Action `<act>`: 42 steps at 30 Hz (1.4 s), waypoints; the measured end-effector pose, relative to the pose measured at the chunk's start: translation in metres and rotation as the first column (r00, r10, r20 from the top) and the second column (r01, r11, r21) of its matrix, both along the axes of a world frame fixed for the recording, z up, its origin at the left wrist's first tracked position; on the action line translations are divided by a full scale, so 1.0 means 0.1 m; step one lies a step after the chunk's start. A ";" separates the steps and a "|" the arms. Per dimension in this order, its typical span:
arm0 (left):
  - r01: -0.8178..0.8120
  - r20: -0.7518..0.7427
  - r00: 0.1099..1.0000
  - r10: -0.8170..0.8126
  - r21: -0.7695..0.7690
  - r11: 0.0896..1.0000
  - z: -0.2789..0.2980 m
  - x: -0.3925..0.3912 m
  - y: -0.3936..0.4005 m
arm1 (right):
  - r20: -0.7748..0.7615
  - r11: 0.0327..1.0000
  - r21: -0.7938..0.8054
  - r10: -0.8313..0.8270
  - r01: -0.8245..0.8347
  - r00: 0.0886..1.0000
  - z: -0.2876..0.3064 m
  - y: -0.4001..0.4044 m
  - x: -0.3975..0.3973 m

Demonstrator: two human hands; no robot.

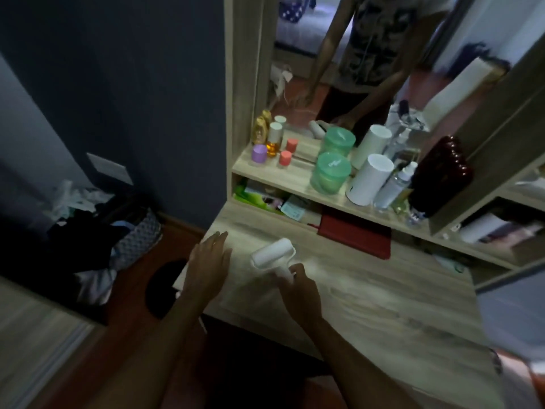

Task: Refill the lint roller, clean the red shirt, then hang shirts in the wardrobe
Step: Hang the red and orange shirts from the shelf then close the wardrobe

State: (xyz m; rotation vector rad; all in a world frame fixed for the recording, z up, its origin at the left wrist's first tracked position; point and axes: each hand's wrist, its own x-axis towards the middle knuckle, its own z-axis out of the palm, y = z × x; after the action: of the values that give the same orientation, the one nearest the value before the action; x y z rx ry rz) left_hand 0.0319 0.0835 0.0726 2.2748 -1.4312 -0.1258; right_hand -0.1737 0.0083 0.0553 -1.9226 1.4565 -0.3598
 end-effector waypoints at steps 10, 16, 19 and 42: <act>-0.043 -0.035 0.998 0.051 0.196 0.980 -0.43 -0.15 -0.12 | -0.021 0.984 0.137 -0.109 0.111 0.994 -0.53 -0.25 -0.03; -0.077 -0.036 0.995 0.088 0.251 0.965 -0.47 -0.08 -0.06 | -0.084 0.984 -0.163 -0.082 0.068 0.993 -0.65 -0.22 -0.09; -0.098 -0.062 0.991 0.116 0.250 0.963 -0.43 -0.02 0.04 | 0.017 0.949 -0.298 -0.100 0.100 0.995 -0.57 -0.16 -0.05; -0.746 0.118 0.666 0.737 0.122 0.654 0.45 1.85 4.18 | -0.072 0.357 -0.293 0.917 -0.887 0.392 0.02 3.01 3.29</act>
State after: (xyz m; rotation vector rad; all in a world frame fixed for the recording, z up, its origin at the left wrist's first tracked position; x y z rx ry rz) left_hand 0.2173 0.5016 0.1179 2.8295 -0.3983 0.0921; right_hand 0.1550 0.3090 0.0572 -2.5670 0.0455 -0.1176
